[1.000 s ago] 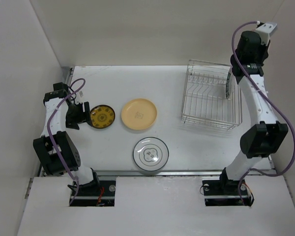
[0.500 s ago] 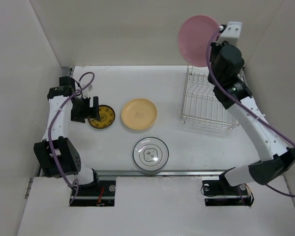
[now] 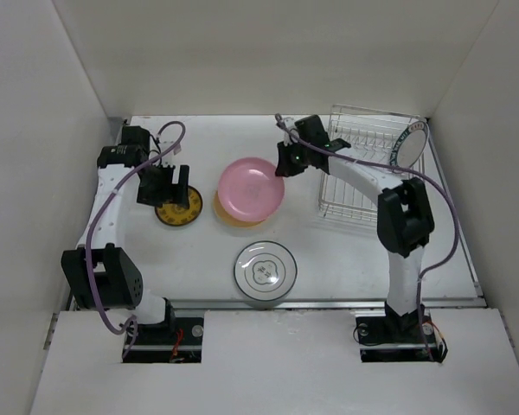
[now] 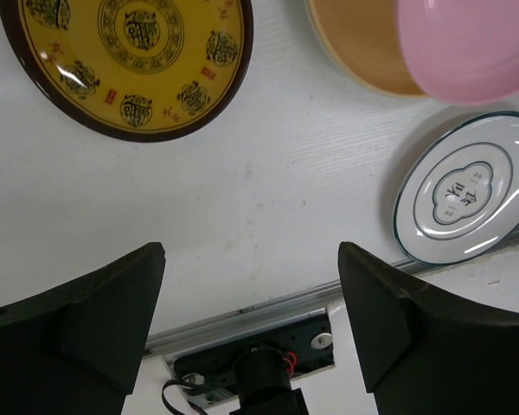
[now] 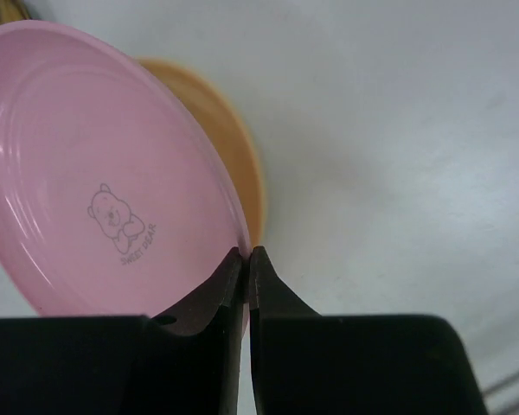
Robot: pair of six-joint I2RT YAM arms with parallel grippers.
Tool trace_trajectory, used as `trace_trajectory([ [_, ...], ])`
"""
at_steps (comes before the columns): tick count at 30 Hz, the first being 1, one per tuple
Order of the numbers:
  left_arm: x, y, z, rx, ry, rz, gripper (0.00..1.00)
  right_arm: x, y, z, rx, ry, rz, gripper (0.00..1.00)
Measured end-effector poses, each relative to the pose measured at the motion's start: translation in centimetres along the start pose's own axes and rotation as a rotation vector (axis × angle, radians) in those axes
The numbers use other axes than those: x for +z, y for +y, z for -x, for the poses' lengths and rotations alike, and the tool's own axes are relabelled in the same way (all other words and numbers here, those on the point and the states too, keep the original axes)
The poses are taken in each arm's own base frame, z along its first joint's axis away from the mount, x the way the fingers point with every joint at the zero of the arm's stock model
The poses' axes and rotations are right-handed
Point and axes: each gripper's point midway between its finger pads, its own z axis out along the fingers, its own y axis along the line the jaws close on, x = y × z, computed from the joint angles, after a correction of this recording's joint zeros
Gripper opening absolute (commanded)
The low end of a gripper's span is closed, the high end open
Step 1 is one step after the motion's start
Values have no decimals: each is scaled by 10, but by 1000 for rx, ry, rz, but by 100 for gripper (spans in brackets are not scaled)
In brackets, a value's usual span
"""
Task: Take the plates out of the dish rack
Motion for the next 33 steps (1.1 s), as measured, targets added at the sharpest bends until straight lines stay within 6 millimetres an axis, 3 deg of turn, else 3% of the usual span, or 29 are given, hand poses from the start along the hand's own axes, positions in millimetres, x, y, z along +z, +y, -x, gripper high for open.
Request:
trace_trajectory([
  [3, 7, 6, -10, -10, 35, 27, 79, 29, 10, -45, 61, 154, 114, 0],
  [6, 11, 11, -18, -15, 58, 50, 79, 44, 17, -62, 100, 224, 183, 0],
  [11, 11, 15, -18, -17, 52, 73, 79, 52, 20, -62, 120, 236, 209, 2],
  [18, 9, 15, -16, -14, 39, 79, 79, 54, 8, -59, 118, 225, 126, 14],
  [20, 9, 16, -16, -13, 38, 80, 79, 54, 7, -59, 116, 230, 108, 22],
  [21, 9, 16, -16, -14, 39, 80, 79, 54, 6, -58, 114, 231, 98, 31],
  [22, 9, 16, -16, -13, 38, 81, 79, 54, 6, -58, 110, 232, 91, 47],
  [24, 9, 16, -16, -14, 38, 81, 79, 53, 6, -55, 103, 231, 81, 52],
  [30, 9, 16, -15, -13, 36, 82, 79, 52, 6, -56, 92, 242, 64, 55],
  [31, 9, 16, -15, -14, 36, 82, 79, 52, 5, -56, 92, 244, 56, 52],
  [33, 9, 16, -15, -14, 36, 82, 79, 52, 4, -58, 85, 249, 43, 38],
])
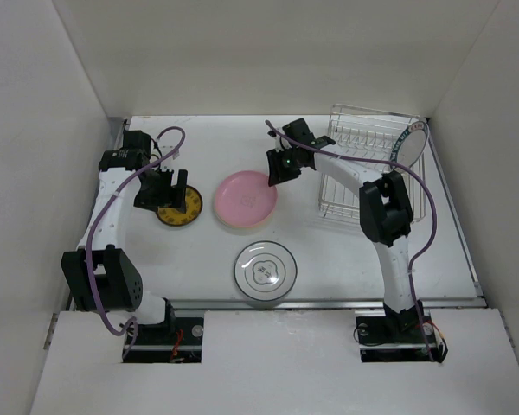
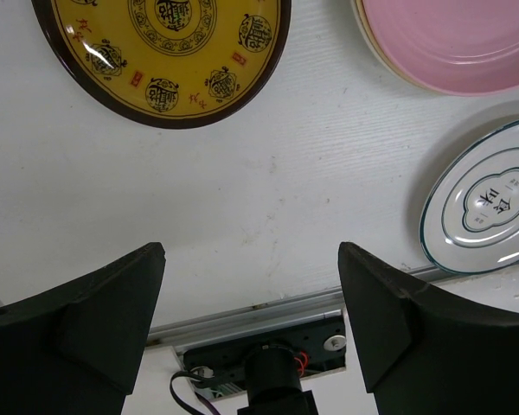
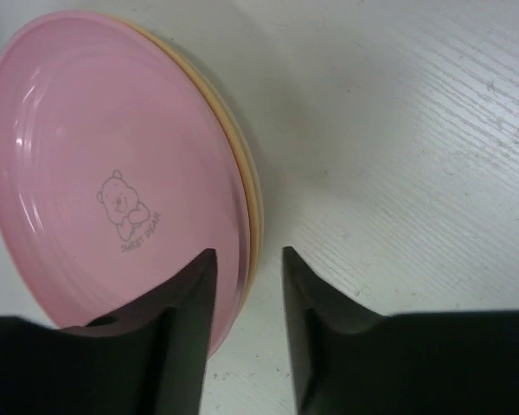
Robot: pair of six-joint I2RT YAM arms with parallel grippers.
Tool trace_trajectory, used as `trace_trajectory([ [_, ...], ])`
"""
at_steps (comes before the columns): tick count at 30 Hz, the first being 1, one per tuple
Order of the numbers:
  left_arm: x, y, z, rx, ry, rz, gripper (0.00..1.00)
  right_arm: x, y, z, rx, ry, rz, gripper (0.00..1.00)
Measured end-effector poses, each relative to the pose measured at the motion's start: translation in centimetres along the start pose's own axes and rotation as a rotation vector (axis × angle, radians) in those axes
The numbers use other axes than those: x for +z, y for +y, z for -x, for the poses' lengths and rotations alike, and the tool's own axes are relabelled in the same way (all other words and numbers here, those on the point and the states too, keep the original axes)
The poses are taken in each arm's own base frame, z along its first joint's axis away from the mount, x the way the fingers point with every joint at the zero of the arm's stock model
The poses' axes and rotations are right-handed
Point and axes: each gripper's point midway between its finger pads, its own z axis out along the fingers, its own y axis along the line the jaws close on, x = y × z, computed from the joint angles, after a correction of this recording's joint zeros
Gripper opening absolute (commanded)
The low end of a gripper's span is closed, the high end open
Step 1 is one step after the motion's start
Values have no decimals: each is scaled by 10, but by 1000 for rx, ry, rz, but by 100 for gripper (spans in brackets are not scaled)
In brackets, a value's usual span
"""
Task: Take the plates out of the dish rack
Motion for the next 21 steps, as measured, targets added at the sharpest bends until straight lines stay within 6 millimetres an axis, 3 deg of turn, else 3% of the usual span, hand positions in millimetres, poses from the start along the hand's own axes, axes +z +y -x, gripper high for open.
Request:
trace_trajectory([
  [3, 0, 0, 0, 0, 0, 0, 79, 0, -2, -2, -6, 5, -16, 16],
  [16, 0, 1, 0, -1, 1, 9, 80, 5, 0, -6, -11, 19, -14, 16],
  [18, 0, 2, 0, -1, 1, 11, 80, 5, 0, -6, -11, 20, -14, 24],
  [21, 0, 2, 0, -1, 1, 12, 80, 5, 0, -7, -11, 23, -12, 48],
])
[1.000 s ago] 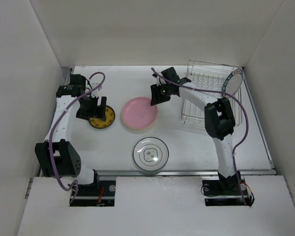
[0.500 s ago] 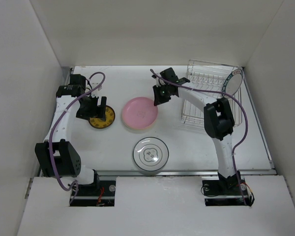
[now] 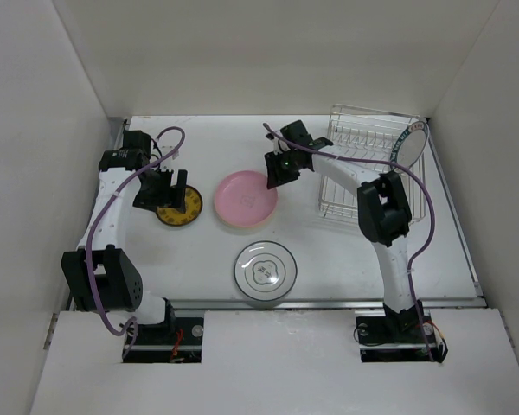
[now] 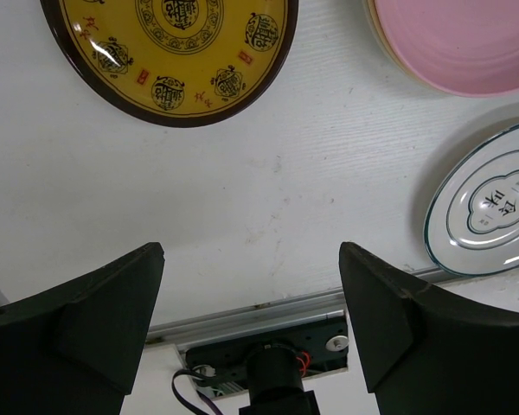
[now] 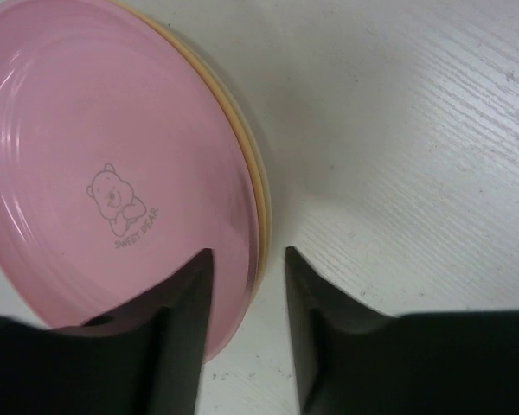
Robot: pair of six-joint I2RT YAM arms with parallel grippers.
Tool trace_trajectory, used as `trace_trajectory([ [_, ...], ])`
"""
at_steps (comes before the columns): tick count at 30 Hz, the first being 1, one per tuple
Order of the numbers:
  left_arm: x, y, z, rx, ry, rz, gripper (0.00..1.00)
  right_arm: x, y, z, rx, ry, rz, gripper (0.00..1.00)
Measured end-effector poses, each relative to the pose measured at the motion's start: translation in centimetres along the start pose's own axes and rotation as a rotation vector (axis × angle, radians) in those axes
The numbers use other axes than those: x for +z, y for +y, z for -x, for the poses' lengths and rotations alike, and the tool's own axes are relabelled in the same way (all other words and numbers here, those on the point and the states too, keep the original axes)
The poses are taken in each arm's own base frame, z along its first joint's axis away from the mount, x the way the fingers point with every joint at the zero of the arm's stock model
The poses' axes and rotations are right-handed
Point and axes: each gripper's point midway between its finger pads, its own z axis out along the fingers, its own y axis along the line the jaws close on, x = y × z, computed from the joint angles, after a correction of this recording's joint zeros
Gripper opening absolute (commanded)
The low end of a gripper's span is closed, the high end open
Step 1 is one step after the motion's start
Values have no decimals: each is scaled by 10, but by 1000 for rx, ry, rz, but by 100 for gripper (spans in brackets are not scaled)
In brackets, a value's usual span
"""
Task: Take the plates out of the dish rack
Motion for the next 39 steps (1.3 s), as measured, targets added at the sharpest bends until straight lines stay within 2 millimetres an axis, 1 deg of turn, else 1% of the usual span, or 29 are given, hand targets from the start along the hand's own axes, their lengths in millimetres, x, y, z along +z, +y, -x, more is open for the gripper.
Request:
trace_trajectory([
  [2, 0, 0, 0, 0, 0, 2, 80, -1, 1, 0, -1, 0, 1, 56],
  [3, 0, 0, 0, 0, 0, 2, 80, -2, 0, 0, -2, 0, -2, 63],
  [4, 0, 0, 0, 0, 0, 2, 80, -6, 0, 1, -3, -3, -11, 68],
  [6, 0, 0, 0, 0, 0, 3, 80, -23, 0, 5, -6, -20, -40, 75],
  [7, 0, 0, 0, 0, 0, 3, 80, -36, 1, 12, -14, -47, -61, 79],
  [8, 0, 0, 0, 0, 0, 3, 80, -53, 3, 21, -20, -77, -82, 81],
  [10, 0, 0, 0, 0, -1, 3, 80, -98, 6, 46, -36, -183, -140, 84],
  [12, -1, 0, 0, 0, -1, 3, 80, -154, 9, 73, -43, -317, -202, 87],
  [14, -1, 0, 0, 0, -2, 3, 80, -218, -3, 96, -11, -468, -305, 88],
  [15, -1, 0, 0, 1, -3, 3, 80, -250, -15, 104, 24, -541, -366, 88],
  [16, -1, 0, 0, 1, -3, 3, 80, -279, -33, 109, 69, -603, -429, 90],
  [17, -1, 0, 0, 1, -4, 4, 80, -307, -57, 111, 127, -662, -505, 91],
  [18, -1, 1, 0, 1, -4, 6, 80, -335, -88, 109, 201, -713, -593, 91],
  [19, -1, 1, -1, 1, -5, 9, 80, -356, -120, 104, 272, -751, -675, 91],
  [20, -2, 1, -2, 1, -4, 12, 80, -373, -153, 93, 345, -769, -755, 91],
  [21, -2, 1, -3, 1, -4, 13, 80, -381, -180, 80, 403, -765, -819, 92],
  [22, -2, 1, -4, 1, -3, 15, 80, -387, -210, 63, 468, -747, -886, 92],
  [23, -2, 2, -5, 1, -3, 15, 80, -389, -235, 48, 521, -719, -937, 93],
  [24, -3, 2, -5, 1, -4, 17, 80, -386, -257, 35, 565, -688, -974, 93],
  [26, -3, 2, -5, 2, -4, 19, 80, -371, -291, 16, 629, -625, -1010, 93],
  [28, -3, 2, -5, 2, -4, 20, 80, -350, -315, 0, 678, -561, -1018, 93],
  [30, -2, 3, -5, 2, -3, 22, 80, -331, -336, -15, 720, -504, -1022, 89],
  [33, 0, 3, -8, 0, 5, 22, 80, -306, -356, -31, 762, -443, -1010, 75],
  [34, 0, 3, -8, 0, 6, 22, 80, -301, -361, -35, 773, -429, -1008, 68],
  [35, 0, 3, -8, 0, 5, 22, 80, -296, -364, -38, 780, -416, -1007, 49],
  [37, 0, 3, -8, 0, 6, 23, 80, -291, -367, -42, 790, -405, -1004, 29],
  [38, 0, 3, -8, 0, 6, 24, 80, -290, -367, -42, 792, -405, -1002, 11],
  [39, 0, 3, -8, 0, 6, 24, 80, -291, -367, -42, 788, -404, -1006, 4],
])
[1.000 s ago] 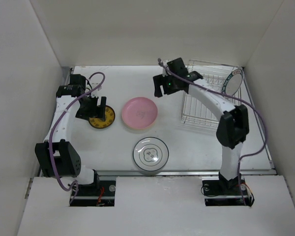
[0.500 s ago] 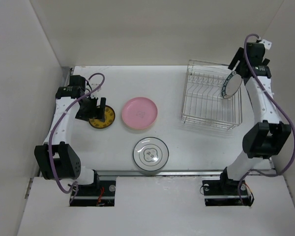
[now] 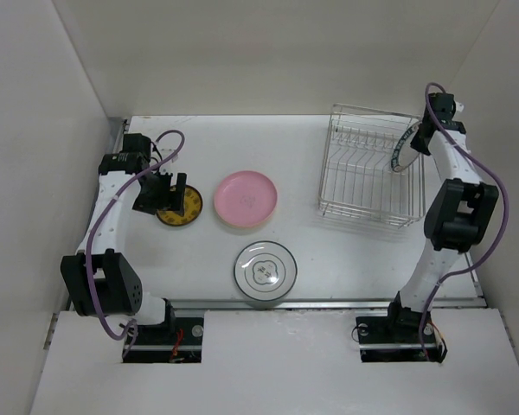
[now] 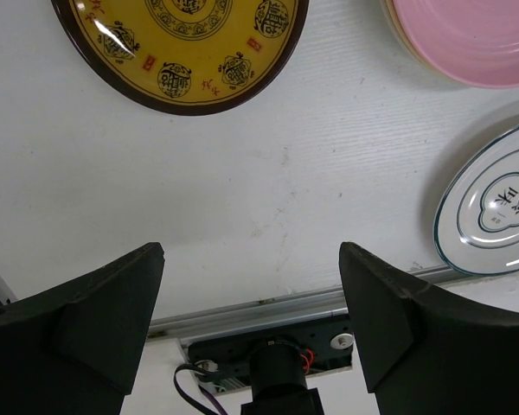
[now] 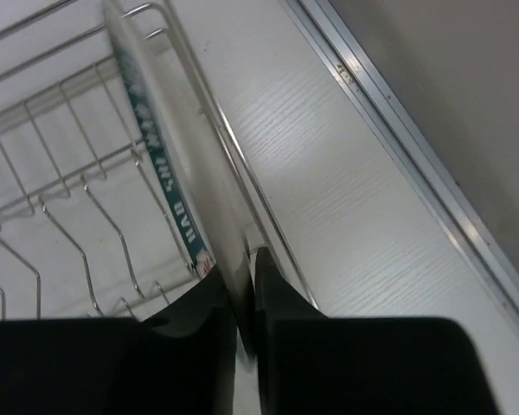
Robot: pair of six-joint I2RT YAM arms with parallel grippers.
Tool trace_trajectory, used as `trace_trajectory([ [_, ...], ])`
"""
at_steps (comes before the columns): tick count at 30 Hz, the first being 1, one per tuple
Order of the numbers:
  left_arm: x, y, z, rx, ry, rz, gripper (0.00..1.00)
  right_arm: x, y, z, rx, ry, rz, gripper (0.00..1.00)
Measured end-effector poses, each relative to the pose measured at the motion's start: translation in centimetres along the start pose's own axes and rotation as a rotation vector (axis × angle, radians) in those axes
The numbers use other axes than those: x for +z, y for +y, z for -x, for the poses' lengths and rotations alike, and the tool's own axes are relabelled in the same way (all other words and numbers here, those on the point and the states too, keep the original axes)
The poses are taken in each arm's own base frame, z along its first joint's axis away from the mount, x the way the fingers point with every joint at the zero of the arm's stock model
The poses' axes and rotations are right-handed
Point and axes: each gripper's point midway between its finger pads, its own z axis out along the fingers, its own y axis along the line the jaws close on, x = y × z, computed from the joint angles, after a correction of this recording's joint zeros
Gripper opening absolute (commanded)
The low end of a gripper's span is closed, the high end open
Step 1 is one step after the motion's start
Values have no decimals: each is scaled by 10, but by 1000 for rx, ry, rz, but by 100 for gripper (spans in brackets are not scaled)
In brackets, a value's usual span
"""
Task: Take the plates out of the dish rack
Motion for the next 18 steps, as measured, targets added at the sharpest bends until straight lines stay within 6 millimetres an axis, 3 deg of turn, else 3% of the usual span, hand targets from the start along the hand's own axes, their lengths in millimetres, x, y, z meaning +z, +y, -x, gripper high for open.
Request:
trace_trajectory([
  [1, 0, 0, 0, 0, 0, 0, 80, -2, -1, 0, -21, 0, 3, 0],
  [6, 0, 0, 0, 0, 0, 1, 80, -20, -7, 3, -29, -28, -10, 0],
  [9, 0, 0, 0, 0, 0, 1, 80, -48, -11, 21, -38, -101, -23, 0],
  [11, 0, 0, 0, 0, 0, 1, 80, -75, -15, 43, -34, -182, -39, 0],
  [14, 0, 0, 0, 0, 1, 1, 80, -134, -12, 78, -34, -335, -39, 0],
  [18, 0, 0, 0, -1, 1, 3, 80, -226, 30, 105, -46, -528, 110, 0],
])
